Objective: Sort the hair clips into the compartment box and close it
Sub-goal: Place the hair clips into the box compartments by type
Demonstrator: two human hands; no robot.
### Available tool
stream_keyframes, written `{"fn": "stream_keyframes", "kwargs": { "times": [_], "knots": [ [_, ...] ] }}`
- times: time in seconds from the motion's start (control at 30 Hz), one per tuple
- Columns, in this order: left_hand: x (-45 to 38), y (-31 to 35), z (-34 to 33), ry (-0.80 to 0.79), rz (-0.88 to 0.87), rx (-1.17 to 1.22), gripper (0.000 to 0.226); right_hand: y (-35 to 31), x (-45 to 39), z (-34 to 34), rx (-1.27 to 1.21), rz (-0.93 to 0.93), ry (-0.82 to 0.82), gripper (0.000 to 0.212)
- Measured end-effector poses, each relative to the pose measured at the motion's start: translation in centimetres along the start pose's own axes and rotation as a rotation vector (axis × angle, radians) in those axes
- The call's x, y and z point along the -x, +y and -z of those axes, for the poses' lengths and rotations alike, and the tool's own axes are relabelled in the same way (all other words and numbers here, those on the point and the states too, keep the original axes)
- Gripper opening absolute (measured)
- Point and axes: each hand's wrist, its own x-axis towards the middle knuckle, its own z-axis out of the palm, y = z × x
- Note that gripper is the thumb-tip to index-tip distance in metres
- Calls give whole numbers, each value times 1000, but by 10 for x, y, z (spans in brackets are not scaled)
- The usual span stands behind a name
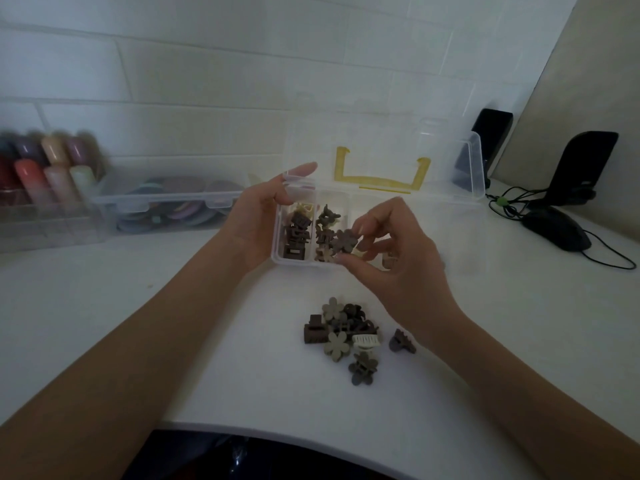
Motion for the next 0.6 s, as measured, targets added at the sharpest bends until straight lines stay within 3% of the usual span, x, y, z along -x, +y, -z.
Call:
{"fn": "stream_keyframes", "kwargs": {
  "times": [0.13, 0.37, 0.47, 0.6],
  "knots": [
    [0, -1, 0, -7, 0, -4, 59, 5, 4, -4, 270, 134, 21, 33],
    [-1, -1, 0, -7, 13, 19, 54, 7, -1, -5, 481, 289, 52, 12],
    [0, -1, -1, -5, 12, 13, 55, 8, -6, -9, 544, 326, 72, 8],
    [0, 0, -2, 6, 7, -8, 57, 15, -14, -22, 809, 329, 91, 6]
  ]
}}
